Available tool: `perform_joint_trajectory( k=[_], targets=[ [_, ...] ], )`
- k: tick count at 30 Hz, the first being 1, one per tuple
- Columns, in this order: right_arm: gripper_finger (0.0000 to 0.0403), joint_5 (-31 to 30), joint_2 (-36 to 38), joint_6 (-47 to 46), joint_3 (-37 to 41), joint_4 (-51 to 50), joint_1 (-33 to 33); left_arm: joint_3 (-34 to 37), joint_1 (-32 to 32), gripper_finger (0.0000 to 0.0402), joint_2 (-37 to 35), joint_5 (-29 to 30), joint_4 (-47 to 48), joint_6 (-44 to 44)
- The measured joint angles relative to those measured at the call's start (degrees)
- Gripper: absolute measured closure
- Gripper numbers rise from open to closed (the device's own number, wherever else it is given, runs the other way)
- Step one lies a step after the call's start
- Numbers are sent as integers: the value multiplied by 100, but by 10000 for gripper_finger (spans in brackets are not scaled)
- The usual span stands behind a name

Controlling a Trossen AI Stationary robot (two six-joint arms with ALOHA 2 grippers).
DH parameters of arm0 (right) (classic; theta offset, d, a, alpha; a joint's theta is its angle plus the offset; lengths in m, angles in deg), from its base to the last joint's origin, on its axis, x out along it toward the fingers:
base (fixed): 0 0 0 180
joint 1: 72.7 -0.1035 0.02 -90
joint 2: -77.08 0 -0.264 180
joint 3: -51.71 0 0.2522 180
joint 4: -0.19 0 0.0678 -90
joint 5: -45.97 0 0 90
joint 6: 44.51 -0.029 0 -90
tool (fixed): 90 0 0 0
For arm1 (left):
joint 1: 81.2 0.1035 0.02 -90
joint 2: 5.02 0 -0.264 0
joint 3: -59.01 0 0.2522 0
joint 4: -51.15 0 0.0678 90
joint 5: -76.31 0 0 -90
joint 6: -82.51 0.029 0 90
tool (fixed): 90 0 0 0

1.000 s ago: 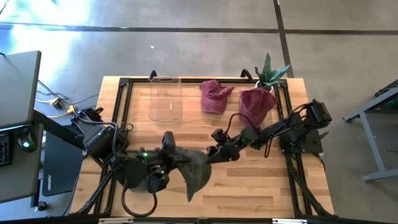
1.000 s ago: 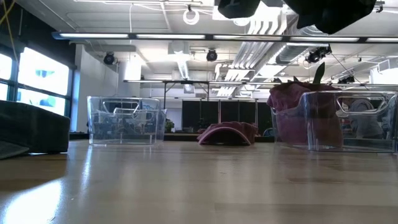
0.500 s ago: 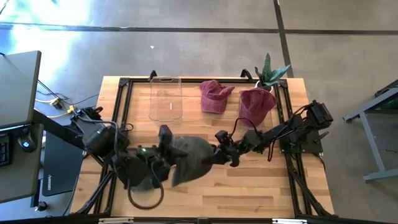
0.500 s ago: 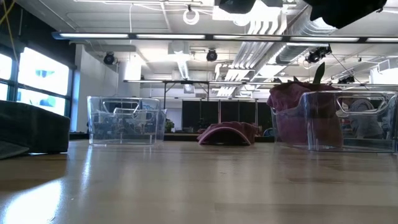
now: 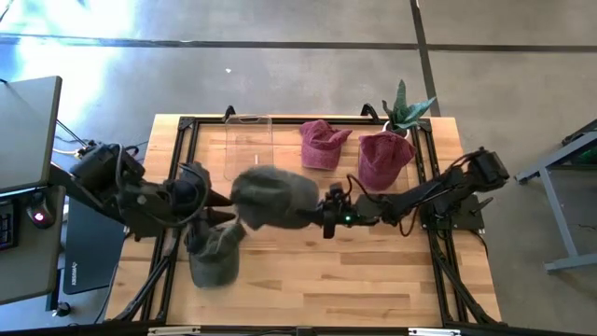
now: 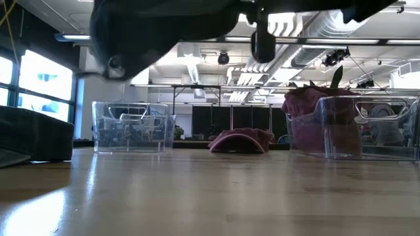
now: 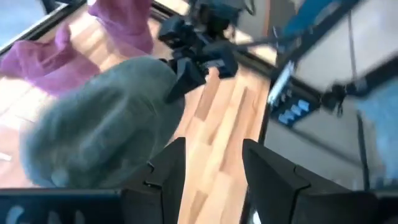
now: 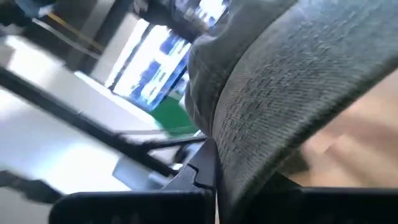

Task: Pick & Place hat
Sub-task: Put the right green cap into the left transparent bin

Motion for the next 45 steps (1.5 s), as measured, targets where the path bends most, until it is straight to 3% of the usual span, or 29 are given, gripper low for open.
perform_joint_trajectory(
  k=[6, 12, 18, 23, 29, 33, 41, 45],
  targets=[
    [395, -584, 367, 956, -2, -474, -29, 594, -708, 247, -462, 1139, 30, -1362],
    [396, -639, 653, 1426, -6, -530, -33, 2299, -1313, 235, -1160, 2416, 29, -3175],
    [395, -550, 829, 1534, -10, -485, -36, 4136, -1303, 161, -1898, 3195, -3, -4887],
    [396, -463, 824, 1531, -10, -542, -36, 5023, -1266, 104, -2284, 3961, -63, -5877],
    [396, -368, 822, 1487, -10, -654, -36, 5486, -936, 107, -2328, 4027, -845, -5751],
    [397, -330, 822, 1524, -10, -688, -36, 5697, -620, 120, -2311, 3691, -1454, -5389],
    [397, -264, 822, 1644, -10, -706, -36, 5801, -170, 130, -2347, 3045, -3179, -3607],
    [395, -226, 822, 1646, -10, -706, -36, 5798, 203, 131, -2321, 2583, -3439, -3132]
  ],
)
